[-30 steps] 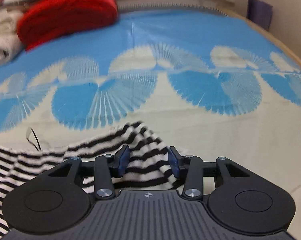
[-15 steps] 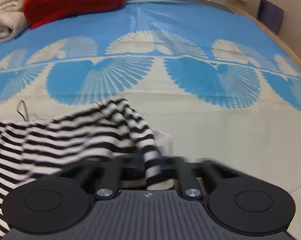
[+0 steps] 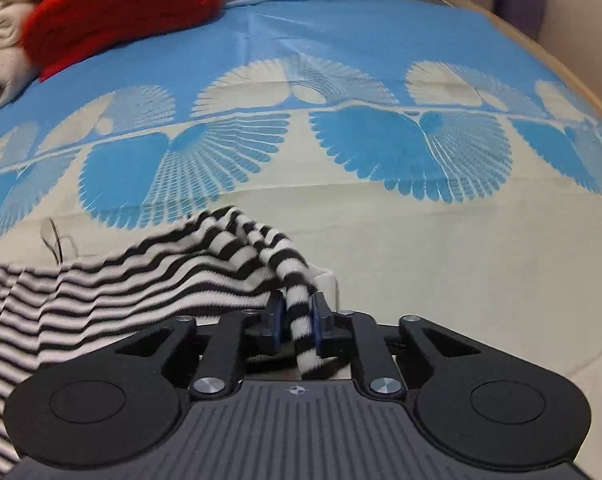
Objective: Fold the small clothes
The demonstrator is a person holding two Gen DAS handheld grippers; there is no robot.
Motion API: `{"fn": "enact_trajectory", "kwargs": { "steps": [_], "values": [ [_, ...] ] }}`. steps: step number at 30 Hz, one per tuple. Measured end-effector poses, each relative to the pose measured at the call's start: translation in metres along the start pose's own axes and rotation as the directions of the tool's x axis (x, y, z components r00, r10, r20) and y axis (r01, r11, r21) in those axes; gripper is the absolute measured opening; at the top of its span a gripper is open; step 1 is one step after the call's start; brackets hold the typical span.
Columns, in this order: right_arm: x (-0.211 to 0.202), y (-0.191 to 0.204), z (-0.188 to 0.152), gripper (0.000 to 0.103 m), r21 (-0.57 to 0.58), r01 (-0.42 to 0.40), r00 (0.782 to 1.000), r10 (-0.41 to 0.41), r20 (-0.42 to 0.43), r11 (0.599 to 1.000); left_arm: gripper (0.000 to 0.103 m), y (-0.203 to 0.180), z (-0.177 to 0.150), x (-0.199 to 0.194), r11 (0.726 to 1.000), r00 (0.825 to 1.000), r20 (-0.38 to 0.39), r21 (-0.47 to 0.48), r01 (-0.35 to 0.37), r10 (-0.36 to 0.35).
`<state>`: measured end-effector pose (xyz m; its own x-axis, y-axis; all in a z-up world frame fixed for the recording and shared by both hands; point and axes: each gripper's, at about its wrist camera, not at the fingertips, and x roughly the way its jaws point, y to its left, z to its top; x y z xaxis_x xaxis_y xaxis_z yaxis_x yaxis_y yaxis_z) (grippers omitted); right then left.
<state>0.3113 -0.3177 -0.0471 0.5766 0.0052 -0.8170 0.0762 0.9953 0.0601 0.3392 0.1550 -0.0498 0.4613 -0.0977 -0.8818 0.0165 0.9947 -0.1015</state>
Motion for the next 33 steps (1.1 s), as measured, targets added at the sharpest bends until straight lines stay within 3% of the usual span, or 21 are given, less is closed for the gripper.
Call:
{"fn": "enact_trajectory", "kwargs": {
  "steps": [3,10,17,23,24,25,26,28,30,33],
  "values": [
    [-0.021,-0.017,-0.005,0.036,0.008,-0.033,0.999,0.033,0.012,0.999,0.034,0.019,-0.007,-0.018,0.995,0.996,-0.008,-0.056,0.083,-0.083],
    [-0.049,-0.055,-0.053,0.042,0.046,-0.162,0.972,0.168,-0.166,0.986,0.036,0.046,-0.057,-0.046,0.976,0.967,-0.135,-0.04,0.214,-0.218],
    [-0.052,-0.045,-0.097,0.049,-0.085,-0.182,0.936,0.147,-0.319,0.98,0.036,0.058,-0.102,-0.047,0.978,0.948,-0.251,0.026,0.208,-0.195],
    [-0.049,-0.035,-0.097,0.048,-0.11,-0.153,0.933,0.107,-0.342,0.982,0.04,0.05,-0.108,-0.031,0.973,0.929,-0.308,0.047,0.227,-0.202],
    [-0.049,-0.035,-0.096,0.036,-0.11,-0.158,0.933,0.111,-0.343,0.981,0.039,0.049,-0.107,-0.03,0.972,0.928,-0.312,0.049,0.229,-0.203],
    [-0.05,-0.034,-0.095,0.016,-0.106,-0.185,0.929,0.139,-0.343,0.977,0.036,0.047,-0.105,-0.029,0.971,0.927,-0.314,0.058,0.233,-0.204],
    [-0.053,-0.033,-0.094,0.011,-0.108,-0.199,0.93,0.153,-0.335,0.974,0.023,0.045,-0.105,-0.03,0.968,0.926,-0.316,0.071,0.24,-0.207],
    [-0.061,-0.036,-0.09,0.006,-0.105,-0.202,0.941,0.163,-0.297,0.974,0.0,0.04,-0.104,-0.034,0.958,0.926,-0.307,0.109,0.264,-0.22],
    [-0.073,-0.047,-0.084,0.005,-0.039,-0.218,0.948,0.202,-0.246,0.975,0.0,0.041,-0.102,-0.046,0.955,0.942,-0.257,0.144,0.258,-0.215],
    [-0.094,-0.067,-0.075,0.004,0.049,-0.253,0.955,0.258,-0.147,0.966,0.0,0.065,-0.092,-0.068,0.967,0.959,-0.161,0.064,0.245,-0.233]
  ]
}}
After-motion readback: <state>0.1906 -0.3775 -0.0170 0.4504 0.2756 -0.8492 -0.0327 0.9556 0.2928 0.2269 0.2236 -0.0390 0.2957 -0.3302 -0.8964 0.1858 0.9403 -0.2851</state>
